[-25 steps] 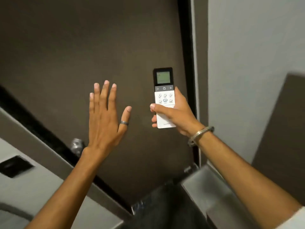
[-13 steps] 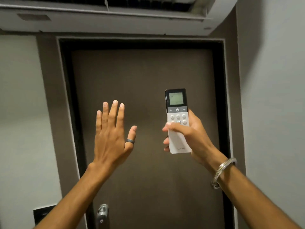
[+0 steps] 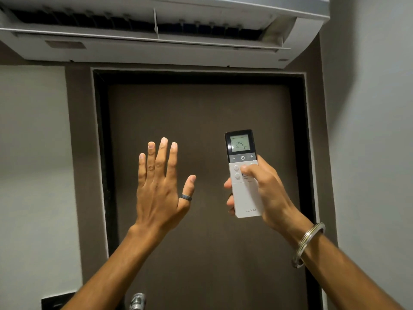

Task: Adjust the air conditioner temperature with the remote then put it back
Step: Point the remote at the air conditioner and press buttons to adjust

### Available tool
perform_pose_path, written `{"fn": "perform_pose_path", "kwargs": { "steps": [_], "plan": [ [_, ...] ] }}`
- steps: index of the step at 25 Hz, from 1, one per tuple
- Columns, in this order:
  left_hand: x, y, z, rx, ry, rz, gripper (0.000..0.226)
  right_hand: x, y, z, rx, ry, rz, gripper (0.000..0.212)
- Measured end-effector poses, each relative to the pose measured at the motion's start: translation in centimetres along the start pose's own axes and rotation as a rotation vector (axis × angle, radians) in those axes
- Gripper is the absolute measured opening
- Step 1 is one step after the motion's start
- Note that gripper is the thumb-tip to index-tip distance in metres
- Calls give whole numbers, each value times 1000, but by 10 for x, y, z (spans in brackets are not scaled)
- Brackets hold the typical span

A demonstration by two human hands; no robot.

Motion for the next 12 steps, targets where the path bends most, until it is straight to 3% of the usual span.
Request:
{"fn": "perform_pose_path", "kwargs": {
  "steps": [12],
  "plan": [
    [-1, 4, 1, 1, -2, -6, 80, 2, 1, -7, -33, 20, 40, 18]
  ]
}}
Point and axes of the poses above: each hand's wrist, its own y-axis towards the middle knuckle, its own x-axis out of the palm, z = x × y, the point moved 3 cm from there along y, towards the middle knuckle, and after that the axes turned 2 degrees about -z, right-handed, at the moved point
